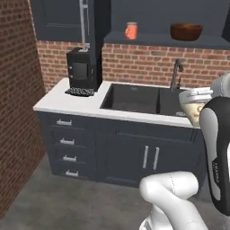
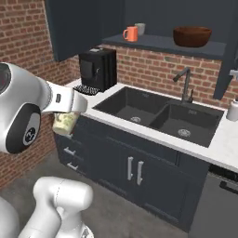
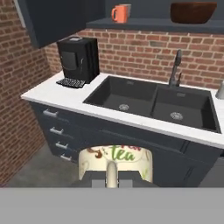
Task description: Gather all objects into one cabinet and sort the glasses and bowls to opposite sides.
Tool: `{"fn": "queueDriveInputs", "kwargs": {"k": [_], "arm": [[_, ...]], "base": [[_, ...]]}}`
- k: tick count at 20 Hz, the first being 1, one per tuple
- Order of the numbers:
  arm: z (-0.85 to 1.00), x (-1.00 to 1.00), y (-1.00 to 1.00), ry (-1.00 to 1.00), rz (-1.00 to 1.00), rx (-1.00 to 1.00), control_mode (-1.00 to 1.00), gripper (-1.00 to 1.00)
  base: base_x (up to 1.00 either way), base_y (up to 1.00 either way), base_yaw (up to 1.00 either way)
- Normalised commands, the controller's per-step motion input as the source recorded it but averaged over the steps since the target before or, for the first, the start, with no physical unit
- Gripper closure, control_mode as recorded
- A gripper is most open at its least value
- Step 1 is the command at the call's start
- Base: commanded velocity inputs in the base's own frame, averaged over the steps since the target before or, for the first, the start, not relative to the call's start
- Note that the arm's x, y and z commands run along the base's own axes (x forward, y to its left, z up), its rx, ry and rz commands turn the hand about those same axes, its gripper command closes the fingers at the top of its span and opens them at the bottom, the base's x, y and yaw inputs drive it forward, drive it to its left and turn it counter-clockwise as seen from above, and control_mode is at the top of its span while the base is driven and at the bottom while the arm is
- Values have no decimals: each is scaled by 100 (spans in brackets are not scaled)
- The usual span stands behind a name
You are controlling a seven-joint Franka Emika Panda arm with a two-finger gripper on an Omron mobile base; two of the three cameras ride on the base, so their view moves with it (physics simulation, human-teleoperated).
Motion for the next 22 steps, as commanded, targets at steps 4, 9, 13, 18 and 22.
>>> {"fn": "queueDriveInputs", "kwargs": {"k": [4, 9, 13, 18, 22], "arm": [[0, 0, 0, 0, 0, 0, 100, 100], [0, 0, 0, 0, 0, 0, 100, 100], [0, 0, 0, 0, 0, 0, 100, 100], [0, 0, 0, 0, 0, 0, 100, 100], [0, 0, 0, 0, 0, 0, 100, 100]], "base": [[55, 63, -61], [57, 79, -47], [49, 84, -29], [54, 14, -5], [44, -44, 0]]}}
